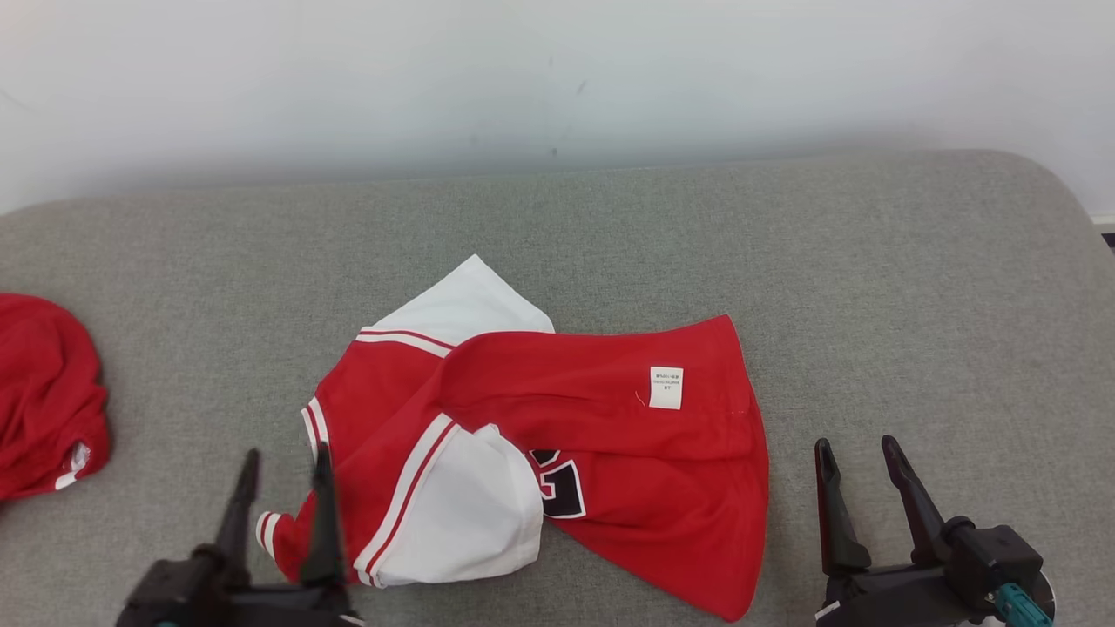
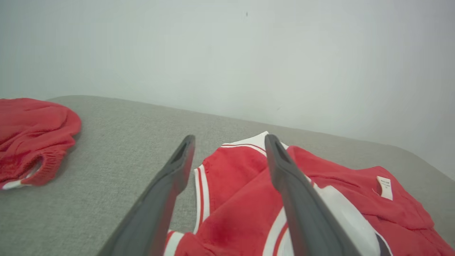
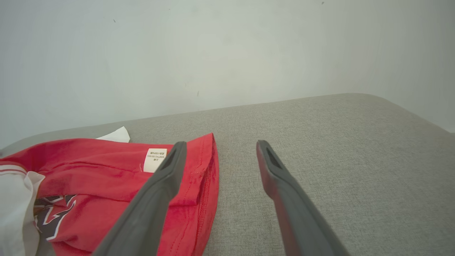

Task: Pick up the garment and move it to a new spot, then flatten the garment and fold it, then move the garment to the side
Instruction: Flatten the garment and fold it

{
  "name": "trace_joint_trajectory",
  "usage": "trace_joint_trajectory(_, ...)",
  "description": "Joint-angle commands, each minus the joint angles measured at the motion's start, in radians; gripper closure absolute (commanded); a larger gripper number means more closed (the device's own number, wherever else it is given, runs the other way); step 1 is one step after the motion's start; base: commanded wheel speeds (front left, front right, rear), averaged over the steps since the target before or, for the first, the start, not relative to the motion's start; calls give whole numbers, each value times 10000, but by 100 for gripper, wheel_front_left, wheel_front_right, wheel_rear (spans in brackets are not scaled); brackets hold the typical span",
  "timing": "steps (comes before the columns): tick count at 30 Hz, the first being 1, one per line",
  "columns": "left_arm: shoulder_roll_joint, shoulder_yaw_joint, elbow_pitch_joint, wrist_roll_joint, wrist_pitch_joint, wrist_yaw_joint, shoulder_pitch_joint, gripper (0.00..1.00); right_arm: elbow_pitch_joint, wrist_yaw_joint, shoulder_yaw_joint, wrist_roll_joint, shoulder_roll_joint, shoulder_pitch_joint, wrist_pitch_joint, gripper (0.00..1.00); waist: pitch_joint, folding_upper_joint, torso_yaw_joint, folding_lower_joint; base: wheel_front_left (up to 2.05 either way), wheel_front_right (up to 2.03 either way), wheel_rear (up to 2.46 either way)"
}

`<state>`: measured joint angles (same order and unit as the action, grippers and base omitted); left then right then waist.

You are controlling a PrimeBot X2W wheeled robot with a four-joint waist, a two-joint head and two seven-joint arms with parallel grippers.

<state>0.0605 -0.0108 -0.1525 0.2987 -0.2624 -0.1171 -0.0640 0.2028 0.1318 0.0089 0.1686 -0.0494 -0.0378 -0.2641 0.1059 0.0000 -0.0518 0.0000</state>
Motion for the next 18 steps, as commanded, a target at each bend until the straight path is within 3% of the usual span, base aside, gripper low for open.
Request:
trace_joint_trajectory(1,-50,-209,-36,-118,-29,-14,-19,0,-12,-22,16,11,-18,109,-9,0,-14,0,-8,0,0,0,0)
trace_joint_trajectory(11,34,-2868,-1302,-1161,343,-124,-198,0,80,-22,119,106,-16,65,-9,0,-28,0,-291,0,0,0,0)
trace_joint_trajectory(18,226,-3499,-3073,-1764,235,3,-625,0,117,-22,124,82,-16,36,-9,0,36,0,-640,0,0,0,0)
